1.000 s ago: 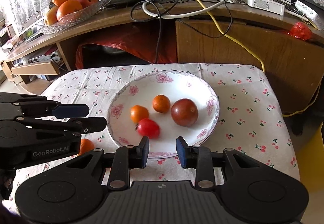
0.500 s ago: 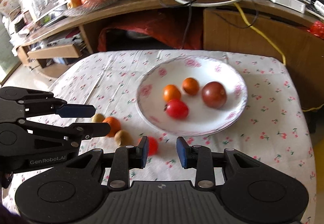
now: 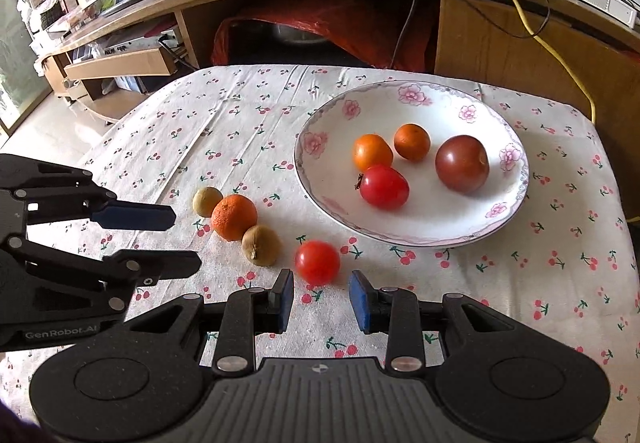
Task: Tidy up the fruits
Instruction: 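Withdraw both open grippers from the bowl toward the remaining fruit, then grasp a small brown fruit with the left gripper while the right gripper grasps a red cherry tomato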
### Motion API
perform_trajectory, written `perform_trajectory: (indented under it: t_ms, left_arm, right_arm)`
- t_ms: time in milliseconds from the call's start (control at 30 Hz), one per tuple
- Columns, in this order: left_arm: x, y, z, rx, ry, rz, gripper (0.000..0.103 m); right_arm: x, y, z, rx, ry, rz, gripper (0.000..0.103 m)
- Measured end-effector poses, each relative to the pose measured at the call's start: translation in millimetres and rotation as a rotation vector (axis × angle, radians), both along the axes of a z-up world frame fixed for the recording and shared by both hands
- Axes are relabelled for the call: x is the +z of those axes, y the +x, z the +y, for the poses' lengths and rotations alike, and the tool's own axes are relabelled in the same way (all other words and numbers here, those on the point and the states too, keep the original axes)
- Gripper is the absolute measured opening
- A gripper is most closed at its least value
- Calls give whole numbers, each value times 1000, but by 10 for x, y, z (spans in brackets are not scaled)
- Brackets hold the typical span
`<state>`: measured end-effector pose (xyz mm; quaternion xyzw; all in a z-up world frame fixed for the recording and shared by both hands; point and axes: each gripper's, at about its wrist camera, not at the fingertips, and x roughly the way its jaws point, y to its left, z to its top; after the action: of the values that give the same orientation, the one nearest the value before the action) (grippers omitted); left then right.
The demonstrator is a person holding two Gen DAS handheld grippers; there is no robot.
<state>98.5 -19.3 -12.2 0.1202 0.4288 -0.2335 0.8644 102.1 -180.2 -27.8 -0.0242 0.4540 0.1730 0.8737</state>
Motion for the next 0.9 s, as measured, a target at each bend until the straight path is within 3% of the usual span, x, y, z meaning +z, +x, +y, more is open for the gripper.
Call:
perform_trajectory:
  t_ms: [633, 900]
  left_arm:
    - [-129, 218, 265, 55, 27, -30, 43]
    - [-278, 331, 238, 23, 49, -34, 43]
  right_arm:
    - [-167, 137, 117, 11, -23, 18, 29]
    - [-171, 179, 124, 13, -14, 22, 30]
